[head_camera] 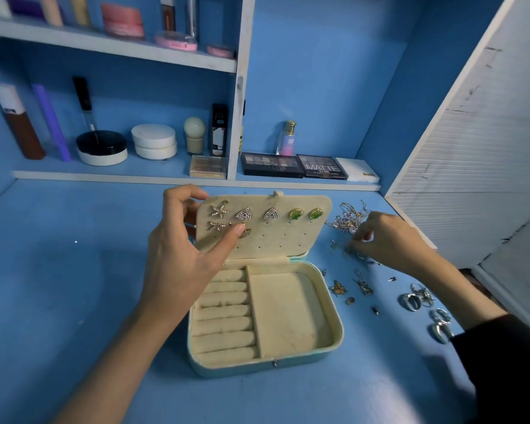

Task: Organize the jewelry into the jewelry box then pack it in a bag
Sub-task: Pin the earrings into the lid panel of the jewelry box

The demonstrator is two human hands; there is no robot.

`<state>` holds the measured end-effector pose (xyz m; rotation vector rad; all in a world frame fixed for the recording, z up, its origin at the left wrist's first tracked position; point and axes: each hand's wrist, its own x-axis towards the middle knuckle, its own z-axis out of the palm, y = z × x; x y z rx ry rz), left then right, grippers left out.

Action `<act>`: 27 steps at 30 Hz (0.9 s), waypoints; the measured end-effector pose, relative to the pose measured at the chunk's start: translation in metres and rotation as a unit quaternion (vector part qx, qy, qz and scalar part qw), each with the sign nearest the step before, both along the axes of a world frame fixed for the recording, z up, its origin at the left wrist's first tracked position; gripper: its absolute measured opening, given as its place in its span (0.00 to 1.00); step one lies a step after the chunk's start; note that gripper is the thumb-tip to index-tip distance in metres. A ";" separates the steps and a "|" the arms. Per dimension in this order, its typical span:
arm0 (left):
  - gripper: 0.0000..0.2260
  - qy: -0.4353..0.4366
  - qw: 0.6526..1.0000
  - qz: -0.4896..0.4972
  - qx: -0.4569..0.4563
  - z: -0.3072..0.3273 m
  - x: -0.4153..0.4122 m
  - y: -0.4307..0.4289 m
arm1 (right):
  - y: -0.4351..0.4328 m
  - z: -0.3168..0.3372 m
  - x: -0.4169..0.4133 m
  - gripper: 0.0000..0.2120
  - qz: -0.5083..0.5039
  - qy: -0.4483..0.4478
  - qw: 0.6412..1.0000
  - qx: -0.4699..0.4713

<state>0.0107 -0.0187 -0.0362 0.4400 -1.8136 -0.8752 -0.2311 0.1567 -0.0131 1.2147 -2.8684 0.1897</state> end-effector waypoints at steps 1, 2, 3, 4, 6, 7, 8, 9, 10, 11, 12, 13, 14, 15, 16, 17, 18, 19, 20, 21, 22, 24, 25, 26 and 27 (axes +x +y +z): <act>0.22 -0.001 1.000 0.000 -0.001 0.000 0.000 0.000 | -0.001 0.000 0.001 0.08 -0.001 -0.001 1.000 0.003; 0.22 -0.003 1.000 0.001 -0.003 0.000 0.000 0.000 | -0.002 0.000 0.002 0.08 -0.002 0.001 1.000 0.007; 0.22 -0.005 1.000 0.003 -0.003 0.001 0.001 0.001 | -0.003 0.000 0.003 0.08 -0.004 0.005 1.000 0.012; 0.23 -0.006 1.000 0.004 -0.003 0.001 0.001 0.001 | -0.004 0.000 0.004 0.07 -0.006 0.010 1.000 0.017; 0.23 -0.006 1.000 0.004 -0.004 0.000 0.002 0.002 | -0.006 -0.001 0.004 0.06 -0.007 0.017 1.000 0.021; 0.23 -0.006 1.000 0.003 -0.008 0.000 0.002 0.002 | -0.007 -0.001 0.004 0.06 -0.006 0.017 1.000 0.020; 0.23 -0.007 1.000 0.001 -0.015 0.000 0.003 0.002 | -0.007 -0.001 0.004 0.06 -0.003 0.017 1.000 0.017; 0.23 -0.007 1.000 0.000 -0.021 0.000 0.004 0.003 | -0.007 -0.001 0.003 0.05 -0.002 0.016 1.000 0.011; 0.23 -0.008 1.000 0.000 -0.025 -0.001 0.005 0.003 | -0.008 0.000 0.004 0.05 0.001 0.013 1.000 0.000; 0.24 -0.009 1.000 -0.001 -0.028 -0.001 0.007 0.004 | -0.008 0.002 0.004 0.05 0.004 0.006 1.000 -0.018; 0.24 -0.011 0.999 -0.002 -0.033 -0.001 0.008 0.005 | -0.009 0.007 0.006 0.05 0.007 -0.007 0.999 -0.042; 0.24 -0.014 0.999 -0.003 -0.040 -0.001 0.009 0.006 | -0.011 0.012 0.008 0.05 0.011 -0.026 0.997 -0.071; 0.24 -0.015 0.999 -0.004 -0.047 -0.002 0.011 0.006 | -0.013 0.020 0.011 0.04 0.018 -0.047 0.993 -0.102; 0.24 -0.016 0.998 -0.006 -0.054 -0.002 0.012 0.007 | -0.016 0.028 0.015 0.03 0.029 -0.070 0.988 -0.131; 0.24 -0.015 0.998 -0.007 -0.060 -0.003 0.014 0.007 | -0.019 0.037 0.020 0.04 0.043 -0.097 0.982 -0.156; 0.23 -0.015 0.998 -0.008 -0.065 -0.004 0.015 0.007 | -0.022 0.046 0.025 0.04 0.060 -0.126 0.974 -0.177; 0.22 -0.017 0.997 -0.010 -0.071 -0.005 0.017 0.007 | -0.026 0.055 0.031 0.04 0.081 -0.158 0.965 -0.194; 0.22 -0.020 0.997 -0.012 -0.077 -0.006 0.018 0.007 | -0.030 0.063 0.037 0.03 0.106 -0.188 0.955 -0.204; 0.21 -0.024 0.996 -0.014 -0.083 -0.008 0.019 0.008 | -0.035 0.070 0.043 0.03 0.135 -0.217 0.945 -0.205; 0.21 -0.028 0.996 -0.016 -0.088 -0.009 0.021 0.008 | -0.041 0.076 0.050 0.03 0.166 -0.247 0.934 -0.196; 0.21 -0.032 0.995 -0.017 -0.091 -0.010 0.023 0.008 | -0.046 0.081 0.057 0.03 0.196 -0.280 0.923 -0.177; 0.21 -0.036 0.995 -0.026 -0.087 -0.011 0.026 0.008 | -0.058 0.086 0.070 0.06 0.253 -0.336 0.899 -0.119; 0.21 -0.037 0.995 -0.032 -0.088 -0.013 0.027 0.008 | -0.063 0.086 0.075 0.07 0.274 -0.361 0.887 -0.091; 0.21 -0.039 0.994 -0.038 -0.092 -0.014 0.028 0.008 | -0.068 0.085 0.080 0.08 0.290 -0.383 0.875 -0.066; 0.21 -0.041 0.994 -0.039 -0.096 -0.015 0.028 0.008 | -0.072 0.083 0.084 0.08 0.300 -0.400 0.865 -0.043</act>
